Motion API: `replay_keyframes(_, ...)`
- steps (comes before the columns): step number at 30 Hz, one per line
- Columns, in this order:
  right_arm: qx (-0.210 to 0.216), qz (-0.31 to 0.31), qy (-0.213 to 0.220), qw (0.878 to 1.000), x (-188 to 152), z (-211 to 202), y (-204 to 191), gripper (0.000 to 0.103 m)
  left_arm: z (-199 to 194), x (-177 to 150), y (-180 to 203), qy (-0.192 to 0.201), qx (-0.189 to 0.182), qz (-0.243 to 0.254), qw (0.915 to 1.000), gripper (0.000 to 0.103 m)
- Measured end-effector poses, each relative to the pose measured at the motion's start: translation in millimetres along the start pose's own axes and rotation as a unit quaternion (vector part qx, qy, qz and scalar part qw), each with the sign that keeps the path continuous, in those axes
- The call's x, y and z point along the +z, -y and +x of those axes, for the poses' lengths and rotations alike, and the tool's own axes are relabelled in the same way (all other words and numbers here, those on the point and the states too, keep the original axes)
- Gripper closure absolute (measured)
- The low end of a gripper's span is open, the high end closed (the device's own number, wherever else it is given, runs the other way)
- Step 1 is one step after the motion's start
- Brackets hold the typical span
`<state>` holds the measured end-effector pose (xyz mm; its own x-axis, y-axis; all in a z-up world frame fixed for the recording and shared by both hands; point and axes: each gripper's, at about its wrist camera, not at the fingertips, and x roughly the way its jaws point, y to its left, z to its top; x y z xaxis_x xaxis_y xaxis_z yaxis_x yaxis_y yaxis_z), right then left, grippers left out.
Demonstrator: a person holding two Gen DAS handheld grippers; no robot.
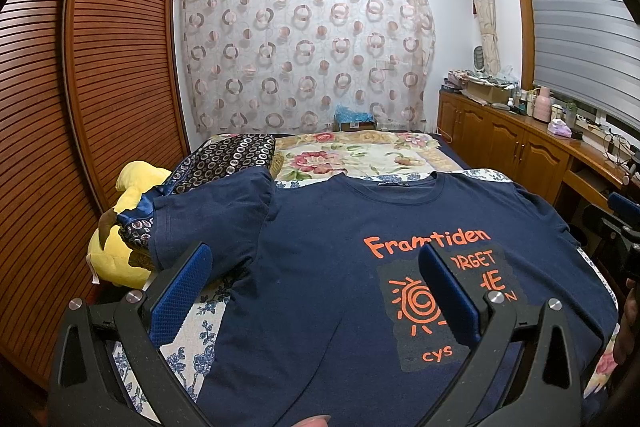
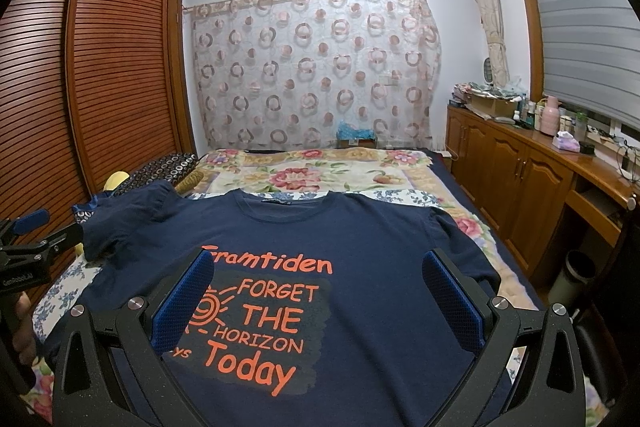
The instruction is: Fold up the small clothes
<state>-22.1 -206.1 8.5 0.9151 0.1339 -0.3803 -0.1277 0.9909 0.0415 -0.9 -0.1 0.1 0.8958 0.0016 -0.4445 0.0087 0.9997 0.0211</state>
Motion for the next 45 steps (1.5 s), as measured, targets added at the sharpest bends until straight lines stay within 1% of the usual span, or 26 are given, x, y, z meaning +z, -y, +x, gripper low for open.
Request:
replay_keyframes(12, 0.003, 0.000, 0.000, 1.000, 0.3, 1.6, -5.5, 0.000, -0.1, 0.0, 0.0, 0.000, 0.001, 0.000, 1.0000, 0.000)
replay_keyframes(13, 0.005, 0.000, -0.001, 1.000, 0.8, 3.5, -7.9, 0.000, -6.8, 8.7, 4.7, -0.001, 0.002, 0.000, 1.0000, 0.000)
replay_keyframes(16, 0.009, -0.001, -0.002, 1.000, 1.1, 6.8, -9.8, 0.000, -7.6, 13.3, 8.3, -0.004, 0.001, -0.002, 1.0000, 0.000)
replay_keyframes(19, 0.013, -0.003, -0.004, 1.000, 1.0, 8.5, -10.9, 0.000, 2.6, 8.4, 4.4, -0.010, 0.001, -0.005, 0.9999, 0.000)
replay_keyframes(21, 0.017, -0.004, -0.005, 1.000, 1.2, 10.0, -10.5, 0.000, 2.8, 1.0, -5.7, -0.014, 0.005, -0.005, 0.9999, 0.000)
replay_keyframes(25, 0.025, -0.008, -0.008, 1.000, 2.2, 14.1, -10.7, 0.000, 5.9, -2.3, -17.2, -0.019, 0.015, -0.009, 0.9997, 0.000)
replay_keyframes(30, 0.035, -0.013, -0.013, 0.999, 4.0, 20.5, -13.1, 0.000, 15.9, -7.3, -36.1, -0.033, 0.051, -0.007, 0.9982, 0.000)
replay_keyframes(33, 0.039, -0.018, -0.015, 0.999, 3.9, 24.1, -17.0, 0.000, 24.0, -10.8, -50.3, -0.039, 0.063, -0.012, 0.9972, 0.000)
replay_keyframes(38, 0.049, -0.026, -0.020, 0.998, 5.7, 31.6, -20.0, 0.000, 31.4, -15.6, -67.8, -0.039, 0.077, -0.013, 0.9962, 0.000)
replay_keyframes(41, 0.055, -0.031, -0.025, 0.998, 7.2, 37.6, -19.7, 0.000, 36.4, -16.9, -77.2, -0.040, 0.077, -0.015, 0.9961, 0.000)
replay_keyframes(45, 0.067, -0.040, -0.032, 0.996, 8.7, 45.6, -21.0, 0.000, 43.5, -19.8, -90.9, -0.050, 0.082, -0.017, 0.9952, 0.000)
